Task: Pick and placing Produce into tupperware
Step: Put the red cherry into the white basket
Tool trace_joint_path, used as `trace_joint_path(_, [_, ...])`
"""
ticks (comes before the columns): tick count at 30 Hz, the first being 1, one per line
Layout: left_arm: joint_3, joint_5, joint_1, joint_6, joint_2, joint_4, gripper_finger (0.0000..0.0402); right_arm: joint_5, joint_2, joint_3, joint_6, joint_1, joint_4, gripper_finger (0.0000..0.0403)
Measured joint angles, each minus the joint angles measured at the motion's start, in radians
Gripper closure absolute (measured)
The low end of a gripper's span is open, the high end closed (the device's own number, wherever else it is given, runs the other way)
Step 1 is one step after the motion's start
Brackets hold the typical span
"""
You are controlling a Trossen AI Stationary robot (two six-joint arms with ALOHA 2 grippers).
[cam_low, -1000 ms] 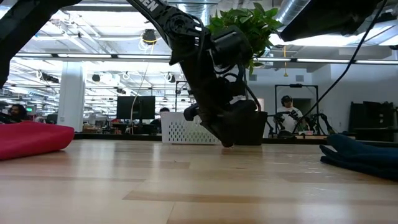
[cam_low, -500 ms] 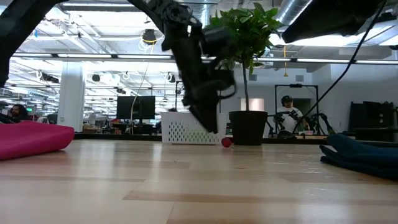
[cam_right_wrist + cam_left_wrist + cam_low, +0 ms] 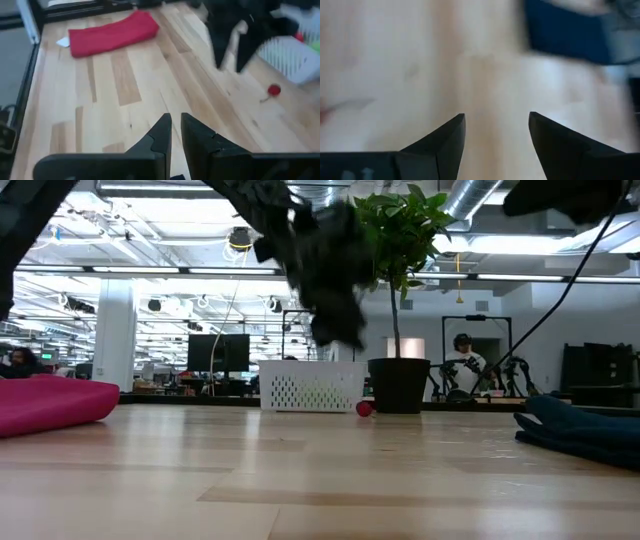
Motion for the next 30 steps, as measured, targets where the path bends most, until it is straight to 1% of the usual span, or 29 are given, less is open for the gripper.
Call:
trace_joint_path(3, [-0.03,0.124,-0.037,-0.001,-0.066,0.103,0.0192,-0.029,0.003,-0.008,0.025,-0.03,-0.008,0.0337])
trace_joint_path(5, [-0.062,0.168,-0.074,-0.001,-0.133,0.206,0.0192,-0.03,0.021,-0.007,0.047,-0.057,-0.001,0.0337])
trace_joint_path(7, [-0.117,0.171,-0.114,-0.009,-0.206,0.333,0.0192,-0.031,0.047,-0.008,0.062,-0.085,0.005,0.0337])
trace_joint_path(9, [-0.199,0.144,-0.15,-0.031,-0.299,0.467,0.0192,-0.022,0.076,-0.008,0.056,-0.115,0.026,0.0337])
trace_joint_path(12, [-0.346,0.092,-0.198,-0.038,-0.465,0.646,0.0192,-0.006,0.115,-0.008,-0.009,-0.143,0.091,0.0337])
trace_joint_path(13, [-0.396,0.049,-0.222,-0.045,-0.519,0.702,0.0192,-0.013,0.131,-0.008,-0.047,-0.152,0.144,0.0337])
trace_joint_path(15, [-0.503,-0.047,-0.278,-0.039,-0.621,0.735,0.0192,-0.045,0.153,-0.009,-0.136,-0.176,0.258,0.0337])
trace_joint_path(17, [-0.597,-0.191,-0.345,-0.029,-0.709,0.754,0.0192,-0.113,0.172,-0.006,-0.229,-0.215,0.376,0.0337])
trace_joint_path(19, [-0.671,-0.326,-0.402,-0.026,-0.776,0.774,0.0192,-0.172,0.188,-0.007,-0.279,-0.274,0.448,0.0337])
trace_joint_path(20, [-0.707,-0.373,-0.433,-0.026,-0.804,0.781,0.0192,-0.205,0.194,-0.007,-0.288,-0.309,0.469,0.0337])
trace_joint_path(22, [-0.768,-0.403,-0.485,-0.027,-0.838,0.816,0.0192,-0.241,0.209,-0.007,-0.281,-0.382,0.489,0.0337])
trace_joint_path(25, [-0.846,-0.389,-0.568,-0.014,-0.864,0.847,0.0192,-0.244,0.237,-0.007,-0.243,-0.491,0.485,0.0337])
trace_joint_path(27, [-0.898,-0.45,-0.603,-0.011,-0.881,0.898,0.0192,-0.262,0.262,-0.008,-0.233,-0.562,0.495,0.0337])
trace_joint_path(30, [-0.993,-0.546,-0.619,-0.006,-0.916,0.995,0.0192,-0.322,0.319,-0.008,-0.252,-0.654,0.58,0.0337])
